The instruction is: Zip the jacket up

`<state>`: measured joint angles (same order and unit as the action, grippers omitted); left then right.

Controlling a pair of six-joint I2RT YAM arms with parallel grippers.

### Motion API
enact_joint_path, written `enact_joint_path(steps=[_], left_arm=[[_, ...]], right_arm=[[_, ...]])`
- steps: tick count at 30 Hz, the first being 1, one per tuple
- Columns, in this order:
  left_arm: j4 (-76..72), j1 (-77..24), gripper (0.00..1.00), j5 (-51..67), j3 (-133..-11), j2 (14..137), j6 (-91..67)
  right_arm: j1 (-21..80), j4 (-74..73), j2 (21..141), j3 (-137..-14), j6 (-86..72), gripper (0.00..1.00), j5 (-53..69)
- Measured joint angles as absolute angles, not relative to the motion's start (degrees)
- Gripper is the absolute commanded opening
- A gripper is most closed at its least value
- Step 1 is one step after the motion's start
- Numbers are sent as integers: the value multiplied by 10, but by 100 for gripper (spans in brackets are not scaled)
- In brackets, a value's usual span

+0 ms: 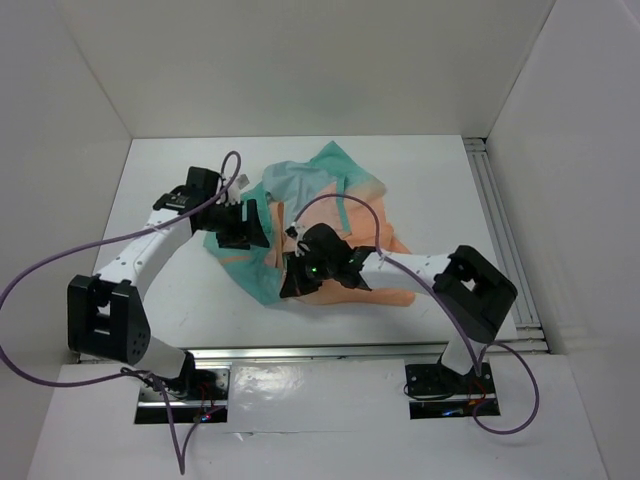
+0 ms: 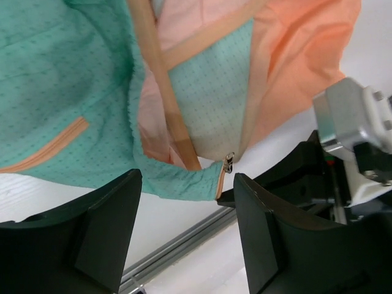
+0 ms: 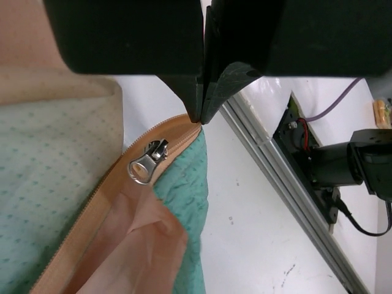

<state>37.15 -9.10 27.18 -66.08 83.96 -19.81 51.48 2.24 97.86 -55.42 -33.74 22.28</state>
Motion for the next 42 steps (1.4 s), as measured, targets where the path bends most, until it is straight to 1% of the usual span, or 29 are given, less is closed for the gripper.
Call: enact_joint_path(steps=[2, 5, 9, 15, 16, 17, 18, 19, 20, 21, 22, 29, 32, 35, 42], left_arm=[[373, -107, 73, 282, -662, 840, -191], [363, -146, 74, 294, -663, 839, -174], [320, -201, 74, 306, -644, 819, -164], [271, -200, 73, 336, -624, 824, -165], [266, -199, 73, 337, -624, 830, -166], [261, -198, 73, 339, -624, 836, -166], [258, -197, 73, 342, -624, 843, -166], [256, -197, 73, 344, -624, 850, -167], [255, -197, 73, 345, -624, 855, -168], [255, -197, 73, 346, -624, 859, -168], [254, -197, 73, 346, -624, 862, -168], [253, -199, 72, 343, -626, 872, -169], [263, -214, 71, 320, -641, 884, -168], [281, -248, 68, 281, -676, 906, -166], [320, -336, 69, 144, -776, 997, -175]], right_arm=[[516, 16, 960, -550, -334, 0, 210], [517, 9, 932, -541, -331, 0, 192], [517, -3, 898, -520, -328, 0, 182], [517, -20, 884, -503, -325, 0, 168], [517, -27, 881, -500, -324, 4, 164], [517, -37, 876, -497, -324, 11, 155], [517, -45, 871, -493, -325, 22, 147], [517, -55, 863, -489, -324, 24, 138], [517, -63, 855, -485, -323, 29, 131], [517, -72, 846, -482, -324, 41, 124], [517, -83, 835, -479, -325, 48, 114], [518, -155, 736, -472, -332, 48, 43], [511, -194, 691, -472, -346, 47, -2], [490, -239, 654, -475, -369, 46, -49], [422, -302, 576, -475, -412, 46, -114]])
